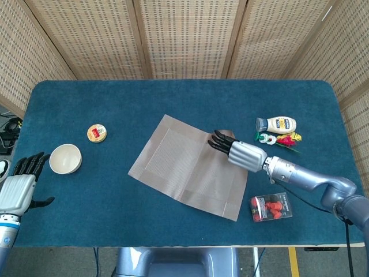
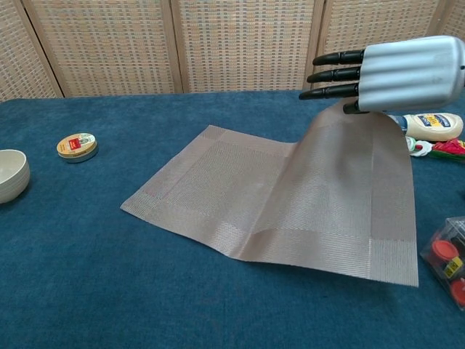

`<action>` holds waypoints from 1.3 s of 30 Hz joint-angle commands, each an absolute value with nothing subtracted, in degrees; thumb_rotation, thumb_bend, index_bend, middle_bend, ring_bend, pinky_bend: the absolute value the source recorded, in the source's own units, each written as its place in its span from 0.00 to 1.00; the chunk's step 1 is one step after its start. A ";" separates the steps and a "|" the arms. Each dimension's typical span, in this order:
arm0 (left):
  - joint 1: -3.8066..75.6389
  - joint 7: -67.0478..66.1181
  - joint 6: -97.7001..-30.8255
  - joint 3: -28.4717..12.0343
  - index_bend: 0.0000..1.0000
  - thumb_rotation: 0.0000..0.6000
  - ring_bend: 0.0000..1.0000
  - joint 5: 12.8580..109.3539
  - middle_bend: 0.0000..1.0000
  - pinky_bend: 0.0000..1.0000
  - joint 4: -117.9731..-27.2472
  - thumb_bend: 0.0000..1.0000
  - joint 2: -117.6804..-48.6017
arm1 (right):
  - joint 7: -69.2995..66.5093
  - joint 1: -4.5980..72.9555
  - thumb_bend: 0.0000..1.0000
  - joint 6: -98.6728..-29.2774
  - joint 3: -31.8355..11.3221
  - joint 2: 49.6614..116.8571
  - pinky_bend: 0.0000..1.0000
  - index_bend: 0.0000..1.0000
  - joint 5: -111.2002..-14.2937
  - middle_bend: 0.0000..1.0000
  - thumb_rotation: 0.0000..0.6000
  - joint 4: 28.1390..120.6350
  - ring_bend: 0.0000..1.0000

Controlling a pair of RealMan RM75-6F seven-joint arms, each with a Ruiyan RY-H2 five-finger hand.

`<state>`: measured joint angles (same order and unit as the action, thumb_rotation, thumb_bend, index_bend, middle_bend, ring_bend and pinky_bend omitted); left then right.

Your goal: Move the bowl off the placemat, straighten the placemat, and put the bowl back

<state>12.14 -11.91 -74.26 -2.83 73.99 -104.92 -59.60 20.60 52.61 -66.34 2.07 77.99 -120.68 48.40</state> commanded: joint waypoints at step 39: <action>12.77 -5.12 -78.22 -1.50 0.00 1.00 0.00 87.24 0.00 0.00 -98.16 0.00 -62.86 | 1.52 24.94 0.00 -78.42 -4.60 60.43 0.00 0.00 -86.98 0.00 1.00 88.31 0.00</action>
<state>12.32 -5.86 -77.74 -1.73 85.62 -99.59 -62.05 2.47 30.16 -74.35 -6.55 64.65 -88.70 83.24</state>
